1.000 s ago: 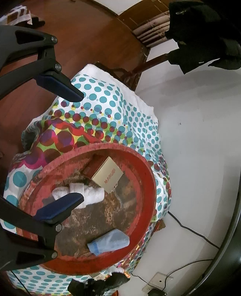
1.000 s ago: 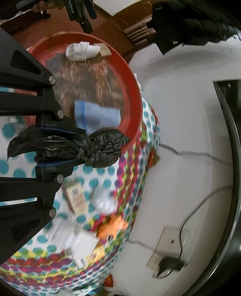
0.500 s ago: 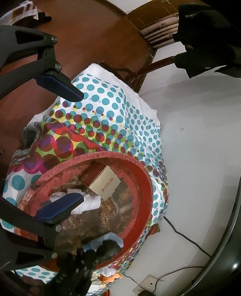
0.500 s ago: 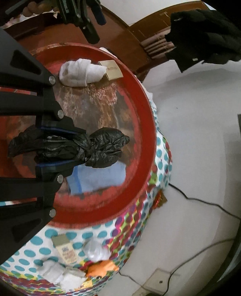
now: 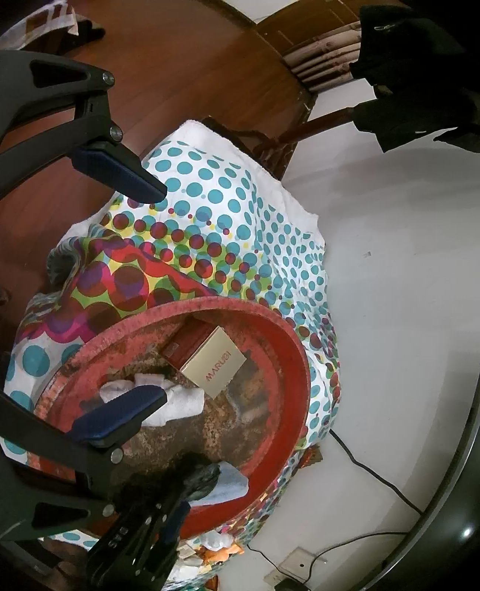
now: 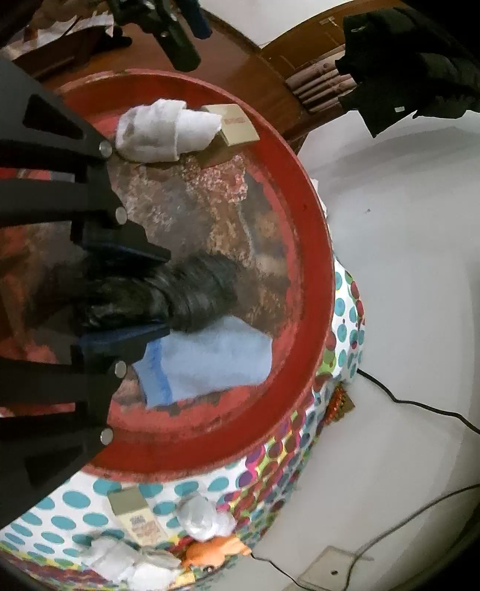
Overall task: Organize objects
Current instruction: 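Carry the black plastic bag with the right tool onto the red tray and release, then move the right tool to the white rolled towel and close on it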
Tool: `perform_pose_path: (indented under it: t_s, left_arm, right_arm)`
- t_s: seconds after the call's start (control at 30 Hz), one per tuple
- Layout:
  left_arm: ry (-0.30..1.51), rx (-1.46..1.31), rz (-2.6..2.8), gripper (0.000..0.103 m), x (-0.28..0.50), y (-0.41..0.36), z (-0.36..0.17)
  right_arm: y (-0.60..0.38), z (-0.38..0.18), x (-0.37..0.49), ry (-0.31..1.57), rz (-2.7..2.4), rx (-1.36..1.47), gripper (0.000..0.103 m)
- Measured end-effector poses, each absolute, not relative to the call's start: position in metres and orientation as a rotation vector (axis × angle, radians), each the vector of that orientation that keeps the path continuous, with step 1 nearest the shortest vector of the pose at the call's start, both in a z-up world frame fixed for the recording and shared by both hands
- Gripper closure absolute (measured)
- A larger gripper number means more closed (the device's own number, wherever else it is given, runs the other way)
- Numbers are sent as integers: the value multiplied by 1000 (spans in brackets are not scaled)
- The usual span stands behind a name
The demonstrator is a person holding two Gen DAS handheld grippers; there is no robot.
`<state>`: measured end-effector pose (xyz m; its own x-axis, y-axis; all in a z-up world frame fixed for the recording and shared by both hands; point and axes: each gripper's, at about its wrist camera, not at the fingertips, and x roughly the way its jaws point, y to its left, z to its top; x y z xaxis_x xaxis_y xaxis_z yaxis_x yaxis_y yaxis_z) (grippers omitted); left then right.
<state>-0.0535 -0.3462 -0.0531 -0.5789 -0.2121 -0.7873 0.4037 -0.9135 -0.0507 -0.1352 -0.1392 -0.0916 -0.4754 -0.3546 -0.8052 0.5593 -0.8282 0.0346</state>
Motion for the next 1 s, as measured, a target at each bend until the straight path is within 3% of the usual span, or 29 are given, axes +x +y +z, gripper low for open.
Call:
perform_pose_path:
  t_s: [0.17,0.5,1.0]
  left_arm:
    - [289,1209,-2498,5,-55,-342,-54]
    - [237,1230,-2519,5,-58,-325,-55]
    - [105,1229,-2604,5,-62,-292,-55]
  right_arm:
    - [-124,-79,-130,289,-2302,1146,57]
    - [-32,-51,-131,140,-2403,1150,54]
    - [108,-86,-166,8,-2645,1322,54]
